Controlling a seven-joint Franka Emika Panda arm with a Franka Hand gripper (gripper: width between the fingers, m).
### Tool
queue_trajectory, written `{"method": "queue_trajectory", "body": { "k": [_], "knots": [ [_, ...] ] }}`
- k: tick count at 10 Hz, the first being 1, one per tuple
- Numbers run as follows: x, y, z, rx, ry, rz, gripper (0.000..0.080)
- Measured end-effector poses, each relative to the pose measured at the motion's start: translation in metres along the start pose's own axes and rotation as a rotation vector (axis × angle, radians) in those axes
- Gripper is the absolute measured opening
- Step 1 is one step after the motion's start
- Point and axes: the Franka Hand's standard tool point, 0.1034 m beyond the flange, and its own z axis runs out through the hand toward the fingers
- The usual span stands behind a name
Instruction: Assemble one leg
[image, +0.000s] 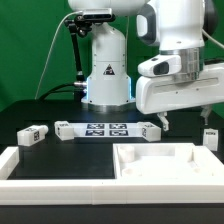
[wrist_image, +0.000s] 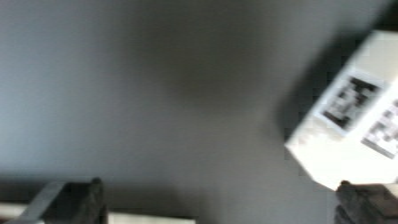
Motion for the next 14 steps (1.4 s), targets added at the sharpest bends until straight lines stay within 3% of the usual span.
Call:
{"method": "queue_trajectory", "body": {
  "k": [2,5,6,7,9,10,12,14],
  "knots": [
    [-0.001,-0.022,0.004,0.019,-0.007,0.244,0.0649],
    [-0.002,-0.027,0.007,0.039,-0.023,0.529,0.0649],
    [-0.002,-0.026,0.007,0.039,-0.025,0.525,0.0649],
    [-0.003,-0.015,0.006,0.035,-0.042,0.471,0.0649],
    [-0.006,-0.032,0.006,0.041,-0.039,0.467,0.0649],
    [-0.011,-0.032,0.008,0.036,-0.136,0.425,0.0649],
    [-0.003,-0.036,0.008,0.069,-0.356,0.435,0.0649],
    [-0.009,-0.036,0.016,0.076,-0.531,0.436,0.0649]
  ]
}}
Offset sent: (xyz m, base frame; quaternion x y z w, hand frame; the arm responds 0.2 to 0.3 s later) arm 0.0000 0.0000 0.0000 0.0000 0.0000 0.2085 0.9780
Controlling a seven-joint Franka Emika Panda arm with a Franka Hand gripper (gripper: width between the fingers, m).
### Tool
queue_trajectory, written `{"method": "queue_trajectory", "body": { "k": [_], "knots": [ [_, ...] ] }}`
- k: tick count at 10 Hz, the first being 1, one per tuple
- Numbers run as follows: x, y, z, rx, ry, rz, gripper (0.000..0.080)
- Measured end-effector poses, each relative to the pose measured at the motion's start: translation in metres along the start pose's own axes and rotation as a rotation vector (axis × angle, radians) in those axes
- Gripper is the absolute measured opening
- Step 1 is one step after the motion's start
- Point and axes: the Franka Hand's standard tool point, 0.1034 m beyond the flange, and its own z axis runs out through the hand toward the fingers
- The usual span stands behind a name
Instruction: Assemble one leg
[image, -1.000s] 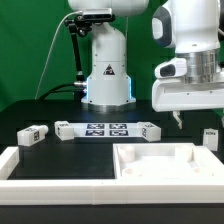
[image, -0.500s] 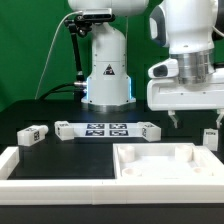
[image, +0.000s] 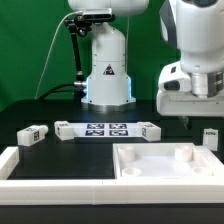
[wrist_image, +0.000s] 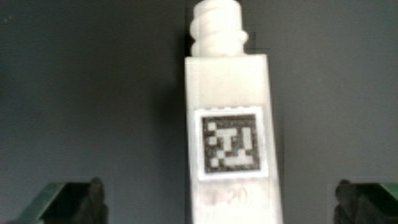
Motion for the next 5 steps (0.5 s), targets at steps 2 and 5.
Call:
{"method": "queue_trajectory", "body": {
  "k": [2,5],
  "knots": [
    [0.0,0.003,0.007,-0.032,-0.198,0.02,0.0649],
    [0.007,-0.004,0.016,-0.042,-0.327,0.021,0.0649]
  ]
}}
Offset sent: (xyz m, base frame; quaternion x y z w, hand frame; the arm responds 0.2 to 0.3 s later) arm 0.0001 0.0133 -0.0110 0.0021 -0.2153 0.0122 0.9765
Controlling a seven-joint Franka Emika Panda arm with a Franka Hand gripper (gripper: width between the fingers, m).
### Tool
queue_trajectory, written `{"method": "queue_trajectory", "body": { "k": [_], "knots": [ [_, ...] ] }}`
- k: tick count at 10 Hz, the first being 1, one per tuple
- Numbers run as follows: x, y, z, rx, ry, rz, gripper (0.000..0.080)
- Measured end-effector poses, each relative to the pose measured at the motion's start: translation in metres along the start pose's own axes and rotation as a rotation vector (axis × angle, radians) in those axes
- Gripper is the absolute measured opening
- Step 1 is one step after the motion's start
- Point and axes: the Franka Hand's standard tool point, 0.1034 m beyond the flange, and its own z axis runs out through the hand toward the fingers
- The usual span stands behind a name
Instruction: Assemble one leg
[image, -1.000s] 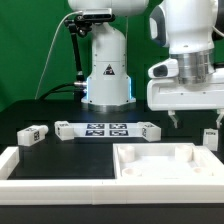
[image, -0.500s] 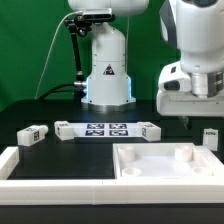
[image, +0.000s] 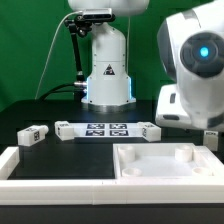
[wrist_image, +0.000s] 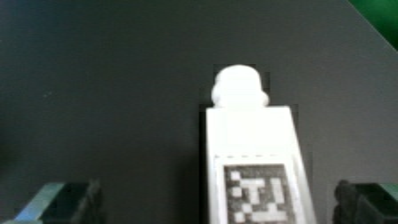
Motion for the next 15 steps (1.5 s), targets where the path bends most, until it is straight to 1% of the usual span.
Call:
{"method": "queue_trajectory", "body": {
  "k": [2,3,6,7,8,9,14,15],
  "knots": [
    [-0.0024,-0.0048,0.0037,-0.004,0.0,-0.016,0.0649],
    [0.0002,-0.0062,0.0054,-0.001,0.008,-0.025,0.0649],
    [0.0016,-0.0061,0.0059,-0.001,0.014,-0.033,0.0649],
    [0.0015,-0.0063,0.006,-0.001,0.014,-0.033,0.0527],
    [0.0015,-0.0063,0.006,-0.001,0.014,-0.033,0.039],
    [0.0015,-0.0062,0.006,-0.001,0.014,-0.033,0.0288],
    [0.0015,-0.0062,0.006,-0.001,0.014,-0.033,0.0289],
    [-0.0003,-0.0047,0.0037,-0.004,0.005,-0.032,0.0289]
  ]
}}
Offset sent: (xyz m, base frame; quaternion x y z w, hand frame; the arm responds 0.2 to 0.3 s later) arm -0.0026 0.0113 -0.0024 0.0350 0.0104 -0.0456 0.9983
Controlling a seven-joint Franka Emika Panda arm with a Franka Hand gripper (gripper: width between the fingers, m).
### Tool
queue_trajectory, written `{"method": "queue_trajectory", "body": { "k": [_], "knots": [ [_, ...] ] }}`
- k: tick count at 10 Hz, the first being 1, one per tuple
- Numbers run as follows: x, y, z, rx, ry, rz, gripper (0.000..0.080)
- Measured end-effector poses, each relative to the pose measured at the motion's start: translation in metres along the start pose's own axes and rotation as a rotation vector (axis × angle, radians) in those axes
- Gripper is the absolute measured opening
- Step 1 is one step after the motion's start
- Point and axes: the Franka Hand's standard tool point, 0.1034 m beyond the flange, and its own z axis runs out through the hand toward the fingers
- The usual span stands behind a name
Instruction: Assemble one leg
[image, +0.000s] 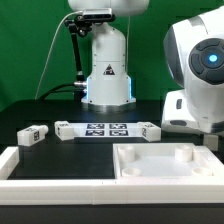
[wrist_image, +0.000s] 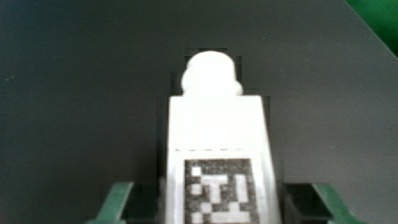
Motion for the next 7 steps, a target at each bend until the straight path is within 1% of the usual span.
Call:
{"method": "queue_trajectory", "body": {
  "k": [1,2,4,5,6,7],
  "knots": [
    [-0.011,0.008,-0.016,-0.005,-0.032,0.005,0.029],
    [-0.018,0.015,-0.034,-0.001,-0.043,0.011,0.029],
    [-0.03,0.027,-0.054,0.001,-0.065,0.018,0.0291],
    [-0.034,0.032,-0.062,0.002,-0.069,0.023,0.0291],
    [-0.032,0.031,-0.065,0.006,-0.051,0.024,0.0291],
    [-0.031,0.03,-0.064,0.006,-0.044,0.022,0.0291]
  ]
}}
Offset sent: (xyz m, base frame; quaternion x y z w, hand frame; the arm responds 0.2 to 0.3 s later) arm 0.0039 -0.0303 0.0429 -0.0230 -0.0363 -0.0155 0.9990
